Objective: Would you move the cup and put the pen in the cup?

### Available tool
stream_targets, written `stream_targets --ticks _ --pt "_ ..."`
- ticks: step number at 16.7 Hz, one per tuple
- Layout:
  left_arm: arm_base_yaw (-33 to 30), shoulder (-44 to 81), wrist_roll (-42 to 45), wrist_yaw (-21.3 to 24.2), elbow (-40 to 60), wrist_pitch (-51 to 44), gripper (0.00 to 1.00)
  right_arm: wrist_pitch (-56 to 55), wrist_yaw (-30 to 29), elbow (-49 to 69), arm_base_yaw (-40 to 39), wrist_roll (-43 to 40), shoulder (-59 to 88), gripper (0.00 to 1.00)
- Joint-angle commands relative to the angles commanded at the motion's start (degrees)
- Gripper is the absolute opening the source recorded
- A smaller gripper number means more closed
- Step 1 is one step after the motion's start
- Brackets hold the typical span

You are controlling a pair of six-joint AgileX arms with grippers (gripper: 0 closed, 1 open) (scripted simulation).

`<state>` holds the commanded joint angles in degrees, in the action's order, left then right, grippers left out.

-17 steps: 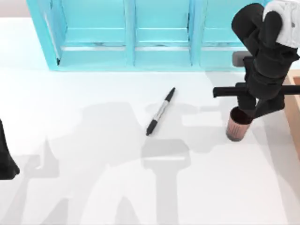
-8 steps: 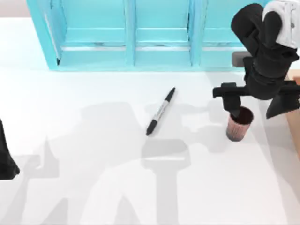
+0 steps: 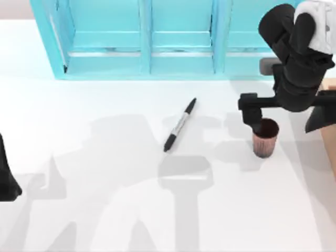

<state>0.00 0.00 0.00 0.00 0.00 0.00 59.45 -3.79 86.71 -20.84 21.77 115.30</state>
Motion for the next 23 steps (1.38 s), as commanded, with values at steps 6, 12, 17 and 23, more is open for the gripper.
stream_targets --ticks 6,12,17,23 --pt "0.0 0.0 0.0 0.0 0.0 0.0 1.0 5.89 -0.39 6.65 0.35 0.27 0.36 1.0" --pt "0.0 0.0 0.0 0.0 0.0 0.0 1.0 27.0 -0.47 29.48 0.36 -0.04 1.34 1.0" --pt "0.0 0.0 0.0 0.0 0.0 0.0 1.0 35.38 -0.02 37.22 0.48 -0.33 1.81 1.0" --pt "0.0 0.0 0.0 0.0 0.0 0.0 1.0 34.83 0.13 37.09 0.18 0.41 1.89 1.0"
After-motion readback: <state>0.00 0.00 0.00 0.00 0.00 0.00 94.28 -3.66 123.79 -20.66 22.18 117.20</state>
